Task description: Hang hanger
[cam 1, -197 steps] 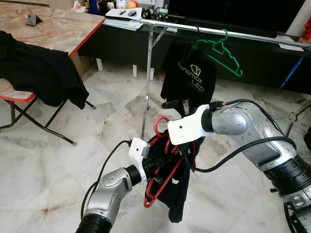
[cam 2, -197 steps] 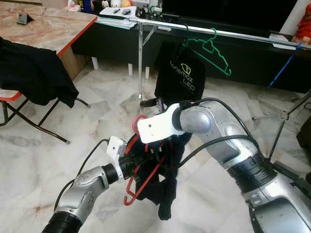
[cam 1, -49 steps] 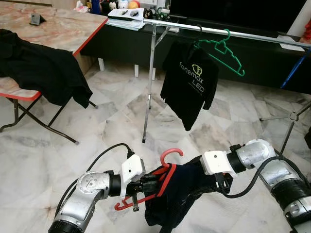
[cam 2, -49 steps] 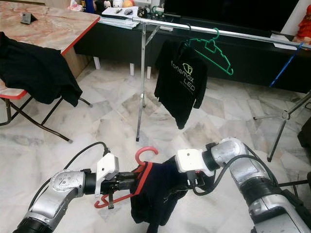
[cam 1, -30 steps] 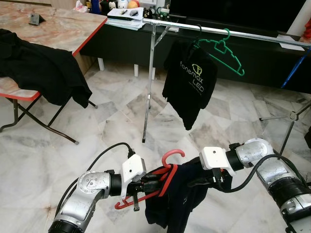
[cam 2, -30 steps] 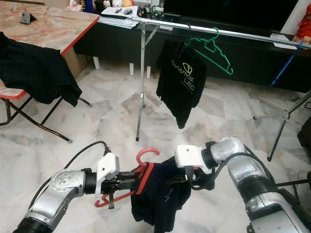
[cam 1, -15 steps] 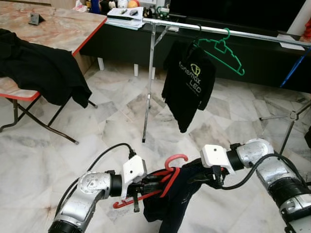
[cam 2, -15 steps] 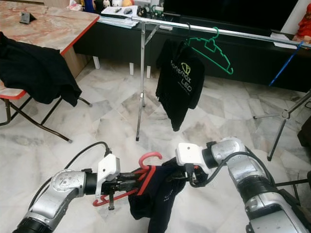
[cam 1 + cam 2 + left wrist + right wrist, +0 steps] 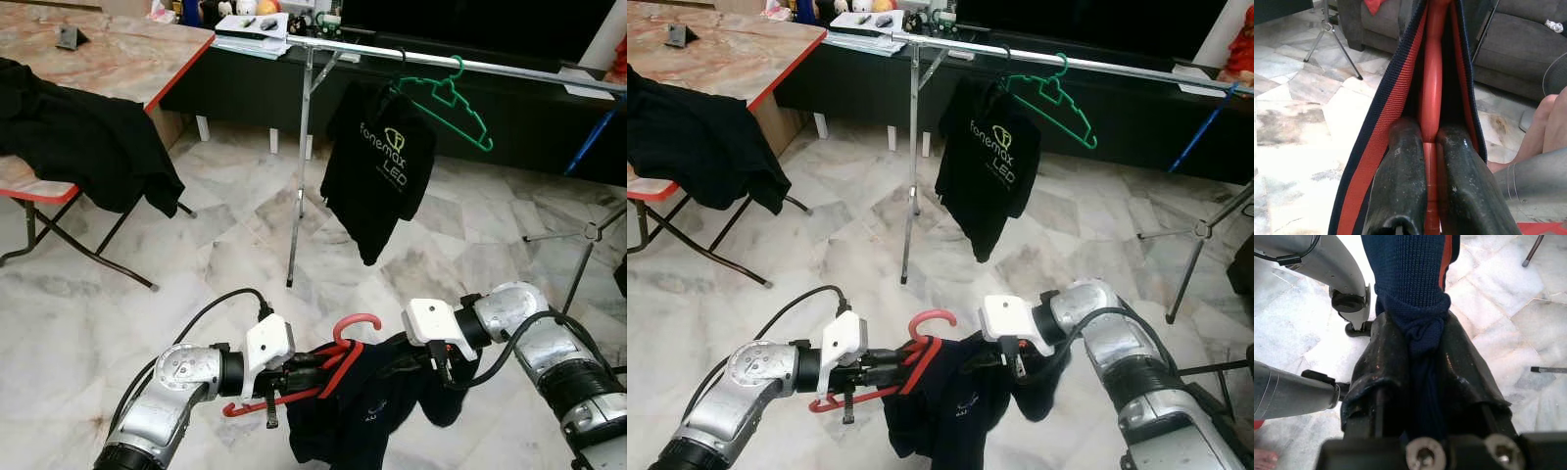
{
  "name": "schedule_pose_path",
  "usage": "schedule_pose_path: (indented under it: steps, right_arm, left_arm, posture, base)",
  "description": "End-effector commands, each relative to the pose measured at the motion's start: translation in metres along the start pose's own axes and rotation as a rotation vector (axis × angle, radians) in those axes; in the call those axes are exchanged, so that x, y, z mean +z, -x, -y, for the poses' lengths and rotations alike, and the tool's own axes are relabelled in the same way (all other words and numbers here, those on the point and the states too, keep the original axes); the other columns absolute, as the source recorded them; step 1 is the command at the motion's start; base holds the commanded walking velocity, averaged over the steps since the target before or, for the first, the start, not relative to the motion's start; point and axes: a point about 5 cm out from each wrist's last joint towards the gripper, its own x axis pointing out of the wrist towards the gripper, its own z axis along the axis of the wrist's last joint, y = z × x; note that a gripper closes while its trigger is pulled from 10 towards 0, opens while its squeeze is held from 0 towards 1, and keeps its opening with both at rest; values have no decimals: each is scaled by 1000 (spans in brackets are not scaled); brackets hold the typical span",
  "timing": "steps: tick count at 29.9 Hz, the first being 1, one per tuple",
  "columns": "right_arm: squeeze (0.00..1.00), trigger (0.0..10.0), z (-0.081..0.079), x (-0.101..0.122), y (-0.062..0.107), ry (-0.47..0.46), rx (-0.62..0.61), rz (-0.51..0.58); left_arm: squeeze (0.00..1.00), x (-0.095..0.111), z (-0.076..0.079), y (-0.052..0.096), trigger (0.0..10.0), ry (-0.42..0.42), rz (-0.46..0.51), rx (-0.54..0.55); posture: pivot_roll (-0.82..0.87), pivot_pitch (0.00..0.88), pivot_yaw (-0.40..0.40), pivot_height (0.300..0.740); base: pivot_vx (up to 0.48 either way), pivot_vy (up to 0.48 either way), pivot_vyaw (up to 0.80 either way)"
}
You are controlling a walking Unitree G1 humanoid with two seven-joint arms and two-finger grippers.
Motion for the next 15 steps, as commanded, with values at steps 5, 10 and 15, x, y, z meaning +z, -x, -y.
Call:
schedule_pose_path:
  steps: [5, 10, 15]
  right_arm:
    - [0, 0, 0, 3, -2, -2, -13, 46]
    - [0, 0, 0, 3, -3, -6, -10, 46]
    - [0, 0, 0, 3, -3, -8, -6, 44]
  left_arm:
    - [0, 12, 0, -8, 10000, -33, 33, -28]
    - [0, 13, 0, -8, 10000, -13, 38, -32]
    - [0, 13, -1, -8, 10000, -11, 35, -30]
  posture:
    - [-38, 176, -79, 740]
    - [-38, 173, -78, 740]
    - [-37, 173, -78, 740]
  base:
    - [0, 0, 0]
    - [0, 0, 0]
    - [0, 0, 0]
